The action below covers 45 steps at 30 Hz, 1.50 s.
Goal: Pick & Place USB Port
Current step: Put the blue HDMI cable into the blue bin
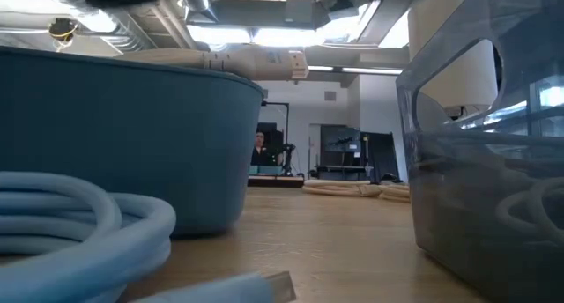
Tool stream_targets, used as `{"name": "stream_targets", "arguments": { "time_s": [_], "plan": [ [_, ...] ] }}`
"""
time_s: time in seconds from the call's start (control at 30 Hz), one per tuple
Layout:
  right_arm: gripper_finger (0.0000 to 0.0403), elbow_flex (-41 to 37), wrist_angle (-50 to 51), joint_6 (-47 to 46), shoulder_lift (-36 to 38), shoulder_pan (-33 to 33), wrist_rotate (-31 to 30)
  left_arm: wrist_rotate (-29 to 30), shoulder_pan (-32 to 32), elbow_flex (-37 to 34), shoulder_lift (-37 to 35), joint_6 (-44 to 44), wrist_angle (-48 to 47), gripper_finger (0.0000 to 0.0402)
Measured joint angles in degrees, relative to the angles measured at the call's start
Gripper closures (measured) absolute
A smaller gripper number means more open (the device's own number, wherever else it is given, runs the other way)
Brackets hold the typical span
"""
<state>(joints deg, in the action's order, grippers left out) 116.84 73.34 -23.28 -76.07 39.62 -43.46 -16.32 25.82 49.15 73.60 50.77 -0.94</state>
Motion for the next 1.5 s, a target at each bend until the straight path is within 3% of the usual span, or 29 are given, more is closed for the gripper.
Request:
{"name": "stream_targets", "arguments": {
  "time_s": [0.3,0.6,0.9,1.13,1.3,1.5],
  "plan": [
    [0.0357,0.0,0.04,2.08,0.0,0.0,-0.43,8.16,8.92,0.0,0.61,7.48,6.81,0.0308],
    [0.0357,0.0,-0.14,2.7,0.0,0.0,-0.9,15.03,16.77,1.9,9.2,13.44,13.15,0.0326],
    [0.0357,0.0,-0.73,2.66,0.0,0.0,-0.92,7.29,18.7,12.0,24.35,8.47,12.98,0.0342],
    [0.0357,0.0,-2.11,2.55,0.0,0.0,-0.88,-0.22,18.72,13.84,31.58,3.33,8.6,0.034],
    [0.0357,0.0,-2.87,2.55,0.0,0.0,-0.63,-2.9,17.28,13.84,32.85,-0.66,2.11,0.0314],
    [0.0357,0.0,-2.86,2.55,0.0,0.0,-0.56,-3.1,14.12,13.84,32.57,-6.97,0.93,0.0257]
  ]
}}
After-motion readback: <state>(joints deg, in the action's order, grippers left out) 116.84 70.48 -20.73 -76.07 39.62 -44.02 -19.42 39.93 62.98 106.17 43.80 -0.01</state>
